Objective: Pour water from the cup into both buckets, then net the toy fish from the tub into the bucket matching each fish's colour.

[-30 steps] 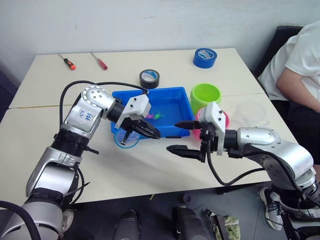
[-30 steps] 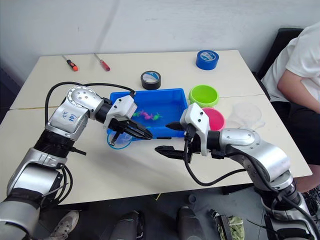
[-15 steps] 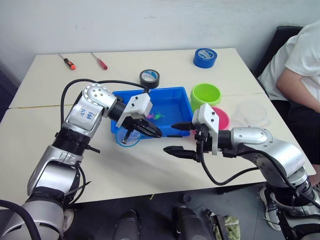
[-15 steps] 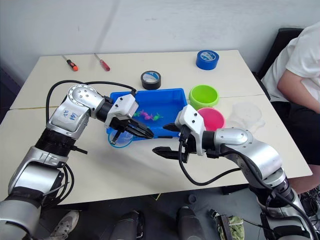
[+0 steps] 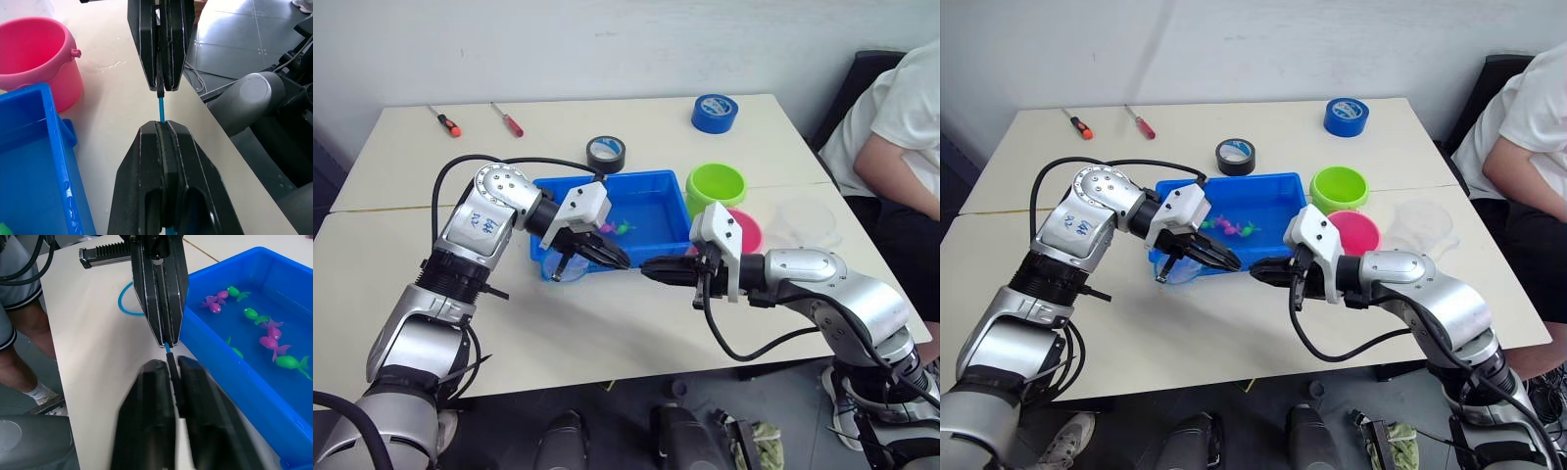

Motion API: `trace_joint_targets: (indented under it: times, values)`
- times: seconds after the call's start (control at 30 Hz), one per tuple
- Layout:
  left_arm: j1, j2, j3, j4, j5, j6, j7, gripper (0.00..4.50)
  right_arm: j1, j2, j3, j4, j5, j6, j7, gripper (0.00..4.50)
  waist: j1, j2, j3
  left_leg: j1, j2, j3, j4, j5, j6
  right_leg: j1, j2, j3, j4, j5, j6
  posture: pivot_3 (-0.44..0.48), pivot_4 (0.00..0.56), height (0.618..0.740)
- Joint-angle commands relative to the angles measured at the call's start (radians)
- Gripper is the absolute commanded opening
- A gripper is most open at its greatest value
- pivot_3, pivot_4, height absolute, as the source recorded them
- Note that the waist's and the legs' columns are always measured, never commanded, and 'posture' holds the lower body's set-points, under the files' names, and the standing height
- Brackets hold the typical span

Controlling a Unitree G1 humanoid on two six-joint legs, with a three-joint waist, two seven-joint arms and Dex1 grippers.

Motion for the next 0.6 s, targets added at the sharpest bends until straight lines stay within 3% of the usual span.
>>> trace_joint_targets:
  times: [0.03, 0.57, 0.6]
  values:
    - [-0.030, 0.003, 0.021, -0.007, -0.011, 0.007, -0.056, 0.00, -0.009, 0.005, -0.011, -0.030, 0.012, -0.004, 0.007, 0.11, 0.000, 0.000, 0.000, 0.000, 0.000, 0.000, 0.000, 0.000, 0.000, 0.000, 0.000, 0.000, 0.000, 0.000, 0.000, 0.000, 0.150, 0.731]
    - [-0.045, 0.004, 0.016, 0.032, 0.035, 0.003, -0.016, 0.00, -0.013, 0.012, -0.023, -0.038, 0.026, -0.006, 0.014, 0.11, 0.000, 0.000, 0.000, 0.000, 0.000, 0.000, 0.000, 0.000, 0.000, 0.000, 0.000, 0.000, 0.000, 0.000, 0.000, 0.000, 0.150, 0.731]
    - [-0.047, 0.007, 0.018, 0.036, 0.031, 0.012, -0.021, 0.33, -0.014, 0.012, -0.023, -0.038, 0.027, -0.006, 0.014, 0.04, 0.001, 0.000, 0.000, 0.000, 0.000, 0.000, 0.000, 0.000, 0.000, 0.000, 0.000, 0.000, 0.000, 0.000, 0.000, 0.000, 0.150, 0.731]
